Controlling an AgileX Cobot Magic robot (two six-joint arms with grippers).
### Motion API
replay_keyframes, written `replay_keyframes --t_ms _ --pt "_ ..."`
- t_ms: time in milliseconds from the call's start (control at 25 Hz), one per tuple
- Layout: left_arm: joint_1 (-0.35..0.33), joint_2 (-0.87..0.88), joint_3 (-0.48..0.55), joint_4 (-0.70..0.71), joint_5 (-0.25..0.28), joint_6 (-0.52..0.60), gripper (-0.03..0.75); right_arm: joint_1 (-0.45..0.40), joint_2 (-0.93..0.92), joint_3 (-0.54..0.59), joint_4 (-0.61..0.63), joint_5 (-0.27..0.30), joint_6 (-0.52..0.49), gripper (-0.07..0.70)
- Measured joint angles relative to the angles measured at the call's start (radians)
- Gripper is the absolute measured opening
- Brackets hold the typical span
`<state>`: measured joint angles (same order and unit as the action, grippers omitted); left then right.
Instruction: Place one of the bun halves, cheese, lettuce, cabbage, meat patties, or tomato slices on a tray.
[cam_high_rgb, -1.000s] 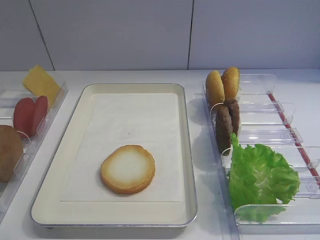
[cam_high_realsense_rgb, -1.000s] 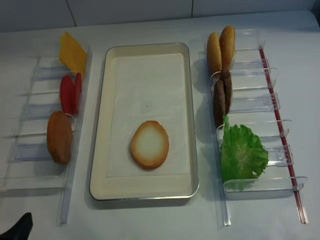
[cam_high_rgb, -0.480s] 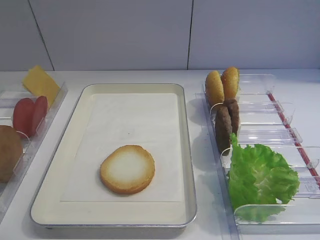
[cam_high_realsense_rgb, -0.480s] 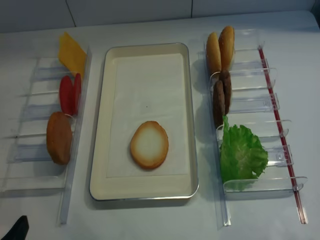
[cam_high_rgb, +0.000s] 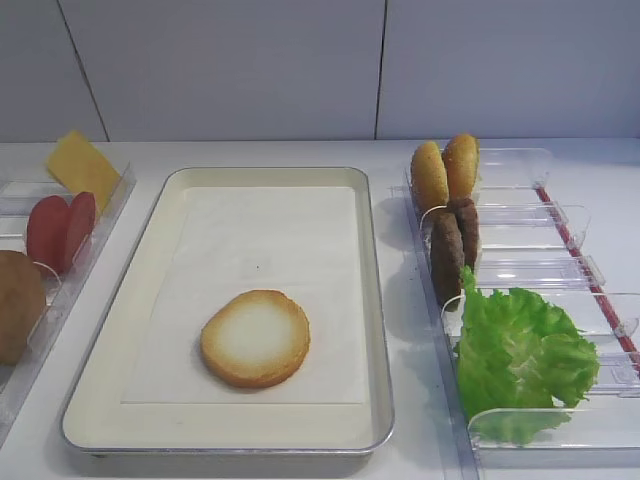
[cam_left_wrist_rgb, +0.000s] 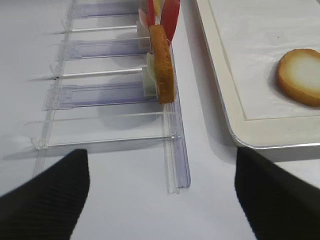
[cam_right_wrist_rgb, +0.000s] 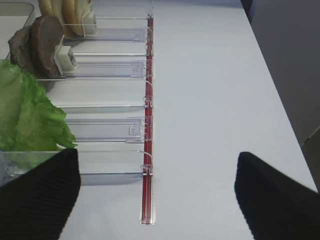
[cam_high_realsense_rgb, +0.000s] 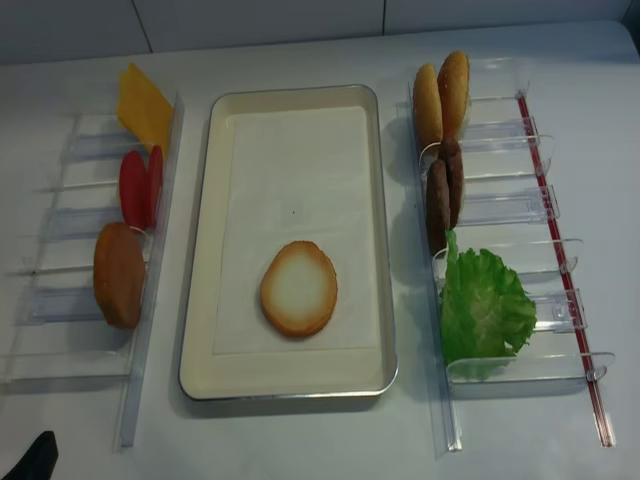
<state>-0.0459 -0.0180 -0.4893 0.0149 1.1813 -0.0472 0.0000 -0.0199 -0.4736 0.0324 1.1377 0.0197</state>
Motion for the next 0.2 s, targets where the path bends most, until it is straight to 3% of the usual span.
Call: replay_keyframes --t_ms 200 --pt "0.000 0.000 0.000 0.000 0.000 0.000 0.573 0.000 0.000 0.000 0.000 0.000 0.000 0.627"
